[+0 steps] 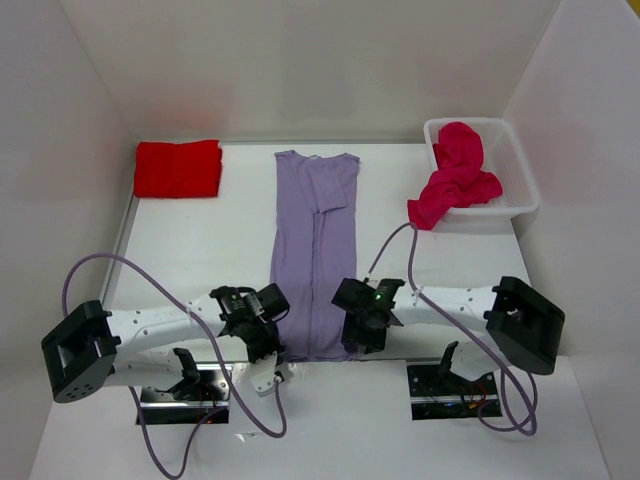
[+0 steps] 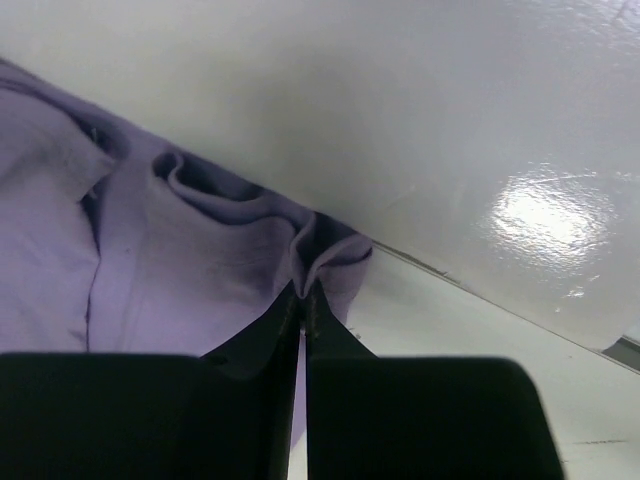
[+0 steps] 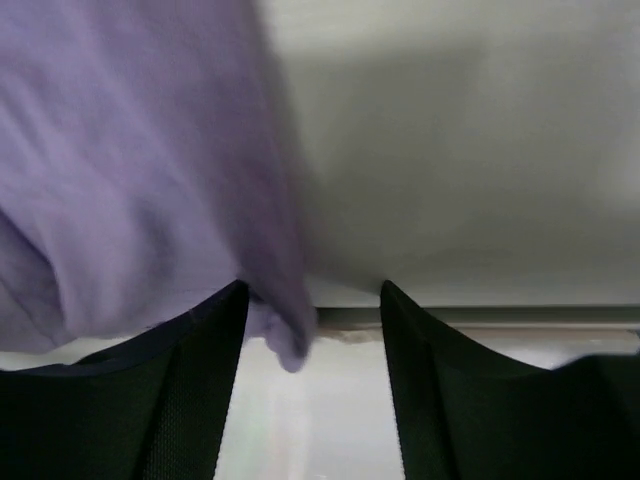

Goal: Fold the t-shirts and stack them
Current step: Grab the bottom of the folded rectangular tshirt with both arms, then fold the folded rectangular tshirt in 1/3 of the way

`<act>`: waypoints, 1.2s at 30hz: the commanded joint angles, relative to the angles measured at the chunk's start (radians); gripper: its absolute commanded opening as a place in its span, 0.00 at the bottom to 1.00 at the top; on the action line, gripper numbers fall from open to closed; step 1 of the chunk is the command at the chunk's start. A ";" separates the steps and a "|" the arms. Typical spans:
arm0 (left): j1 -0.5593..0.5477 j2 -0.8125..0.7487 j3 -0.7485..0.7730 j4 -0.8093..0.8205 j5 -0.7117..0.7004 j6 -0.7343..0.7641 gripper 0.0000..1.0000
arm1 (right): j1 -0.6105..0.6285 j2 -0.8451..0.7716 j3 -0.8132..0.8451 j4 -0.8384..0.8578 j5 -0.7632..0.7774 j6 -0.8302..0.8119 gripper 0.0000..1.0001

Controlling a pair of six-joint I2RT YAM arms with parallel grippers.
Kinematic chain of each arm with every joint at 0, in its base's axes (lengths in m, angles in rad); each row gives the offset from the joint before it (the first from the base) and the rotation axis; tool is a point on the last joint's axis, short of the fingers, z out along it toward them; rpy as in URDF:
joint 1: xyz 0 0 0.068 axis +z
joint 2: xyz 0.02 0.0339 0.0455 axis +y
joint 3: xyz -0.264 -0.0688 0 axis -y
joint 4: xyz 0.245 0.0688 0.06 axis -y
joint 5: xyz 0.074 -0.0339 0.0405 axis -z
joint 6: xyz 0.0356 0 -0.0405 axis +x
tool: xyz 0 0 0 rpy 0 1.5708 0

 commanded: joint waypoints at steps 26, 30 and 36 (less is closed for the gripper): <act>0.054 -0.043 0.030 0.075 0.049 -0.218 0.03 | -0.016 0.039 -0.024 0.095 -0.238 -0.143 0.00; 0.054 -0.061 0.030 0.075 0.049 -0.273 0.03 | -0.047 0.048 0.006 0.109 -0.214 -0.182 0.00; 0.158 -0.071 0.102 0.100 0.029 -0.426 0.01 | -0.165 -0.001 0.158 0.004 -0.160 -0.300 0.00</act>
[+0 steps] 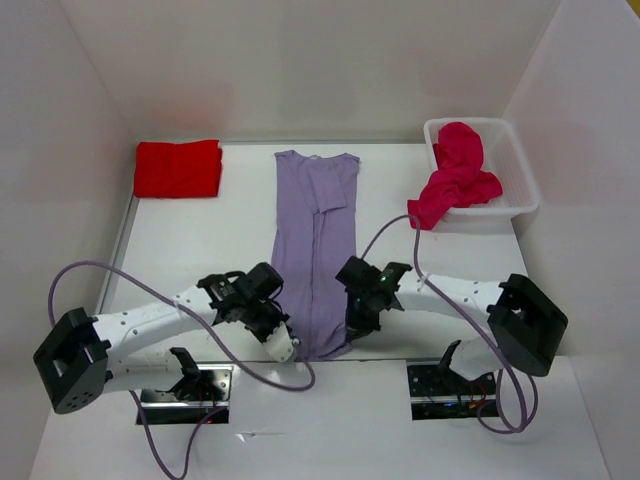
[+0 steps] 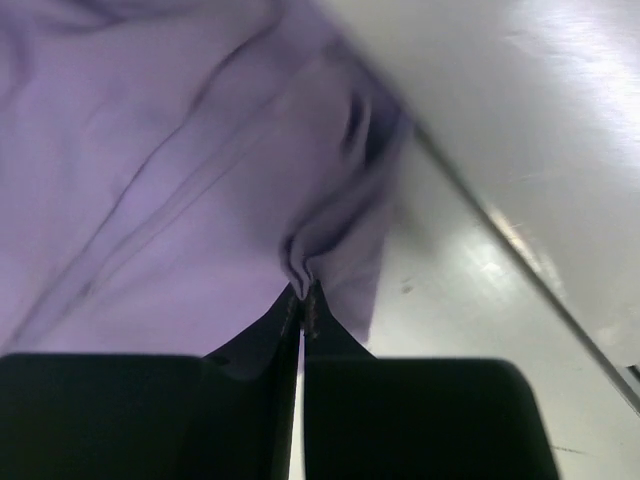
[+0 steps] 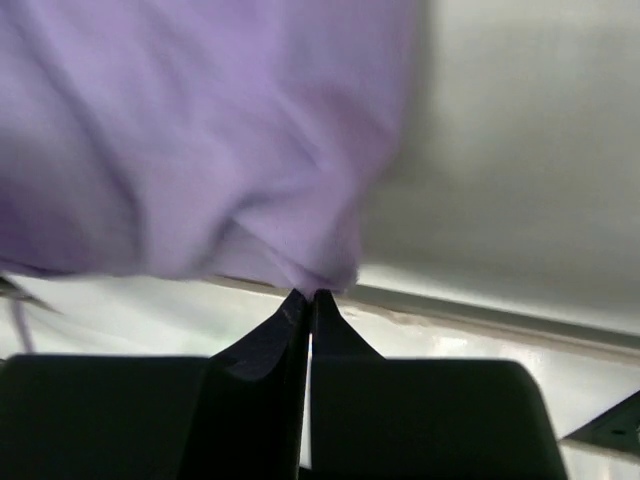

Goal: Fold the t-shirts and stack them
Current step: Fold the folded rectangular tshirt in 1/3 of the way

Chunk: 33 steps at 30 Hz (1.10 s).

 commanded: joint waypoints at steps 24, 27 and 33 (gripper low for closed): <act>0.563 0.465 0.573 0.332 0.141 -0.371 0.01 | -0.553 0.451 0.749 -0.039 -0.086 -0.504 0.00; 0.563 0.515 0.601 0.356 0.141 -0.371 0.01 | -0.577 0.535 0.822 -0.061 -0.143 -0.531 0.00; 0.597 0.610 0.633 0.392 0.141 -0.391 0.01 | -0.620 0.625 0.864 -0.052 -0.187 -0.557 0.00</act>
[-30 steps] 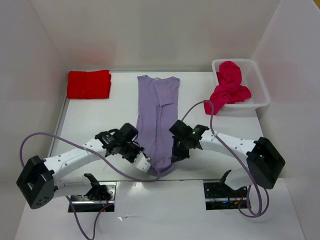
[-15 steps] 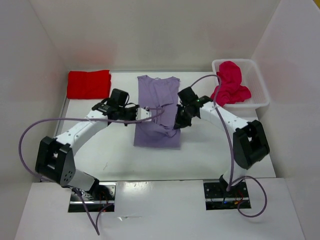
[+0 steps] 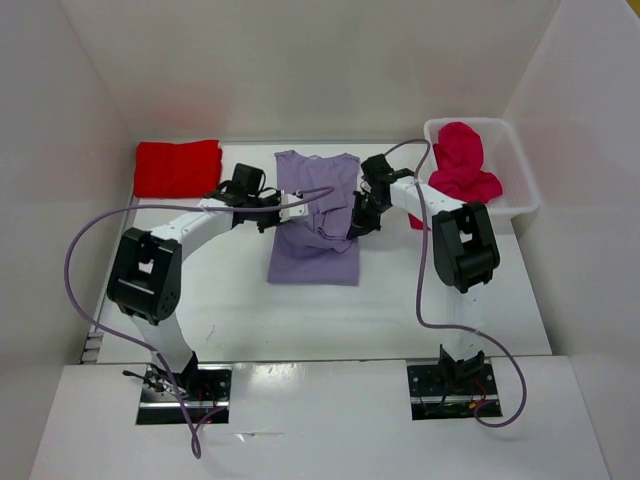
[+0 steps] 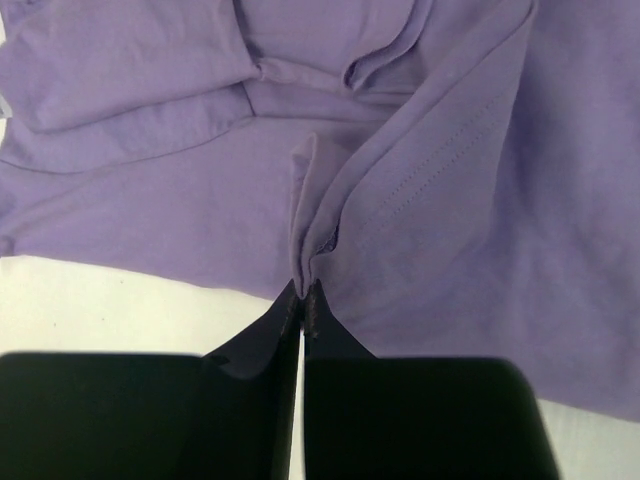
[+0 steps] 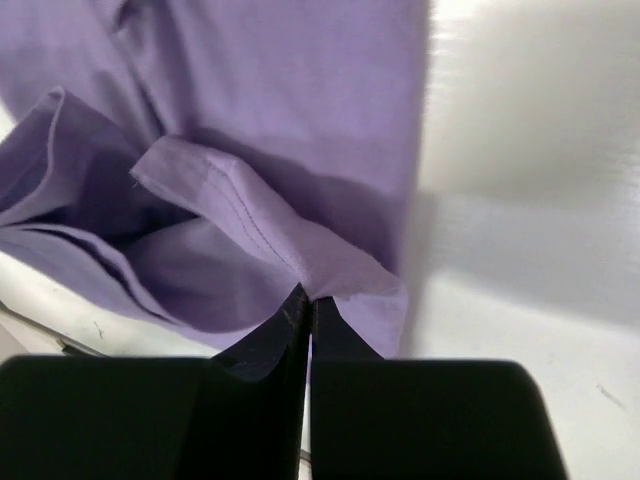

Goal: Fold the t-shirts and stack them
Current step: Fold the folded rectangular tshirt in 1/3 of the way

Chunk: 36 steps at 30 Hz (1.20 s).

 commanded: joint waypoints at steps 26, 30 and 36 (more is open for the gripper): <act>0.077 0.276 0.258 0.029 -0.154 -0.179 0.31 | -0.101 -0.087 0.127 0.012 0.012 -0.266 0.23; 0.086 0.265 0.249 0.019 -0.154 -0.180 0.30 | -0.014 -0.107 0.020 -0.011 -0.075 -0.288 0.00; 0.134 0.208 0.239 0.006 -0.154 -0.236 0.31 | 0.157 -0.037 0.013 -0.042 -0.013 -0.282 0.00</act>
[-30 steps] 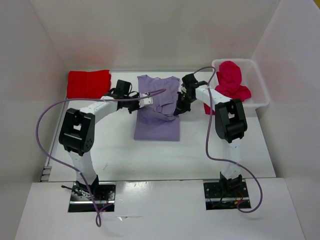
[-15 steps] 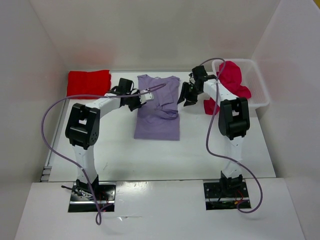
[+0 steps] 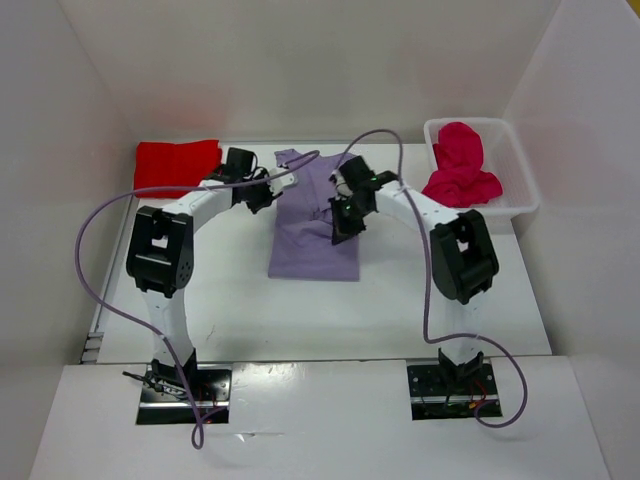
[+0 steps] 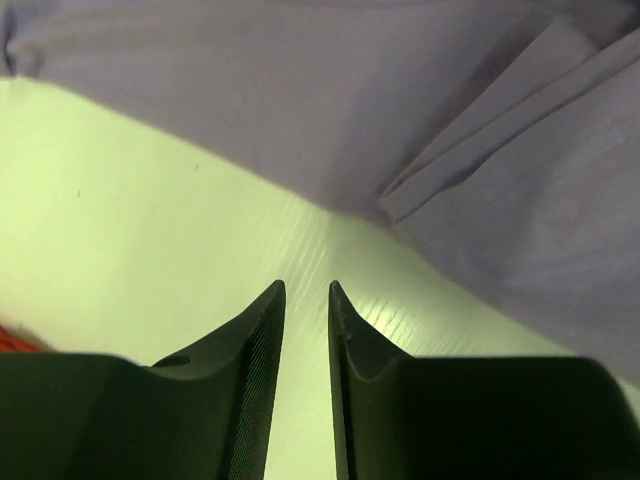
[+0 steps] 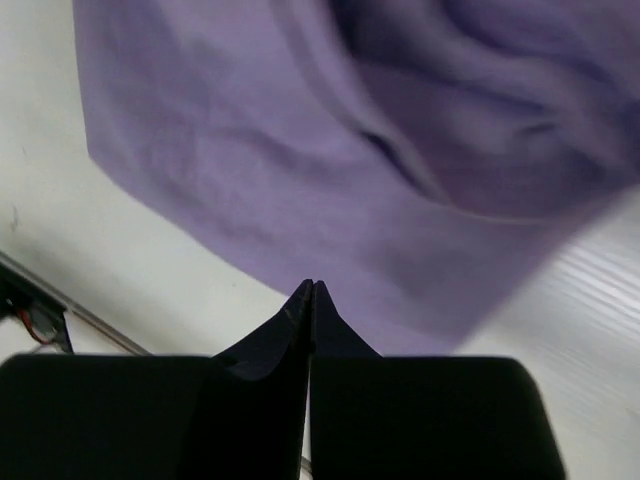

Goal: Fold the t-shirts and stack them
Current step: Fold the folded rectangular tshirt in 1/3 of the way

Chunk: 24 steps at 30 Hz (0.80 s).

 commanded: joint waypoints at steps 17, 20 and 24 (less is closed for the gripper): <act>0.078 -0.174 -0.109 -0.044 0.093 -0.059 0.45 | 0.066 0.513 0.835 -0.251 0.445 0.009 0.00; 0.078 -0.183 -0.109 -0.063 0.145 -0.081 0.52 | 0.066 0.586 0.992 -0.305 0.457 0.009 0.00; 0.078 -0.192 -0.088 -0.102 0.190 -0.151 0.62 | 0.057 0.522 0.978 -0.316 0.462 0.018 0.00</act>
